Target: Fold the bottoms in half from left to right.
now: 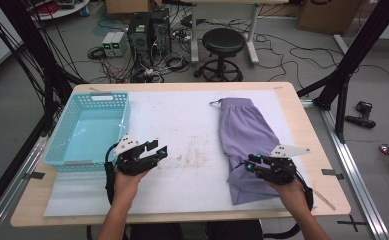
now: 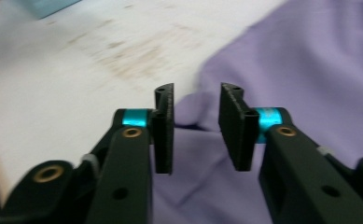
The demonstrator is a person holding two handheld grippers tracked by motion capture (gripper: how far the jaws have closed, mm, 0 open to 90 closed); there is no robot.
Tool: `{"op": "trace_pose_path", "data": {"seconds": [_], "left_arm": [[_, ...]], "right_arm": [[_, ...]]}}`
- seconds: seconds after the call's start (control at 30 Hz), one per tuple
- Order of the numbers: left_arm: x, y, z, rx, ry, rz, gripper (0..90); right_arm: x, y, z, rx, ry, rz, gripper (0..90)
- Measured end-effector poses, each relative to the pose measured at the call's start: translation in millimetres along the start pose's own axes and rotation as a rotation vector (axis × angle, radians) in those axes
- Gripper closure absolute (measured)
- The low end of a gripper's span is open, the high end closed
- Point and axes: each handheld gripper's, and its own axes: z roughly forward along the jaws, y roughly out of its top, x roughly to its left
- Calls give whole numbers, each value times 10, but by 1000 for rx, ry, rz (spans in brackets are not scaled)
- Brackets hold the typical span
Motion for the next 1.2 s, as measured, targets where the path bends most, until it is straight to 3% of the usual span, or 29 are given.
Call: {"op": "trace_pose_path", "data": {"seconds": [0.1,0.2,0.33,0.47,0.57,0.67,0.8,0.9,0.93,1.1,1.2], "left_arm": [[-9,-1,6,1,-5,2,513],[-27,-4,16,1,-7,1,521],[-60,-2,33,5,-18,7,546],[-79,8,42,6,-27,5,567],[-119,16,69,9,-37,6,586],[-179,17,132,16,-54,13,613],[-302,14,272,35,-91,24,650],[-414,3,415,65,-117,45,659],[-438,2,449,71,-121,49,658],[-568,10,671,97,-168,53,613],[-628,24,755,103,-189,67,578]], "right_arm": [[131,-59,98,32,61,-44,598],[227,-89,228,73,77,-87,608],[281,-90,306,141,62,-148,883],[211,-81,135,93,62,-109,888],[95,-106,-75,33,83,-54,883],[-6,-156,-230,19,53,-30,881],[-185,-279,-367,55,-44,20,836],[-290,-361,-452,41,-112,77,705],[-320,-375,-484,30,-116,99,695],[-310,-369,-586,-28,-111,109,692],[-309,-373,-603,-36,-116,109,686]]}}
